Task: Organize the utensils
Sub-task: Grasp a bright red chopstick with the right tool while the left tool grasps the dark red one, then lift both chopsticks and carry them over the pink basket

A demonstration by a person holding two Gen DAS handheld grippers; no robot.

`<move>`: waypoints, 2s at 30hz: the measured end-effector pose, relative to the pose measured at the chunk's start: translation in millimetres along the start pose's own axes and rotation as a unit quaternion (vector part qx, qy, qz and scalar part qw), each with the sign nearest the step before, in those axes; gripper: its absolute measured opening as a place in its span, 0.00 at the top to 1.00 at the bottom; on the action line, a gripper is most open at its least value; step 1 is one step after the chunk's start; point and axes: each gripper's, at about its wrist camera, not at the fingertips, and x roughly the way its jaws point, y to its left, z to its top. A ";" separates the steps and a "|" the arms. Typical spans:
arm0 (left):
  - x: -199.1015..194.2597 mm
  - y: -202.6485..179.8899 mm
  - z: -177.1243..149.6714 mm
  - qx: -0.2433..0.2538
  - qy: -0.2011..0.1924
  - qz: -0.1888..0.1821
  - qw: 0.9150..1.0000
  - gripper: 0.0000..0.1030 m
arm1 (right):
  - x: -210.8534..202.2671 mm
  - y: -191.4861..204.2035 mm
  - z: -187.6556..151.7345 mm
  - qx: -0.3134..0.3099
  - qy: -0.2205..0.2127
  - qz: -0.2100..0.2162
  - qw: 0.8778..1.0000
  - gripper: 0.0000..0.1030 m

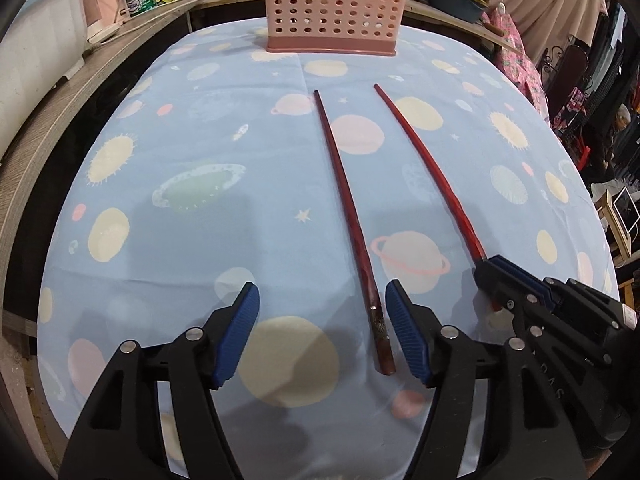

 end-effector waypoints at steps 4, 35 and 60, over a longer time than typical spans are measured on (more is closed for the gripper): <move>5.0 -5.8 -3.5 0.009 0.008 -0.001 1.000 0.38 | -0.1 0.0 -0.3 0.000 -0.001 0.000 1.000 0.93; -20.5 20.6 13.1 -0.019 -0.018 -0.016 1.000 0.93 | -14.3 15.7 14.9 -0.013 -0.016 0.014 1.000 0.93; -118.8 58.2 152.4 -0.052 -0.180 -0.016 0.982 0.93 | -90.4 22.6 175.9 -0.005 -0.170 0.059 0.984 0.93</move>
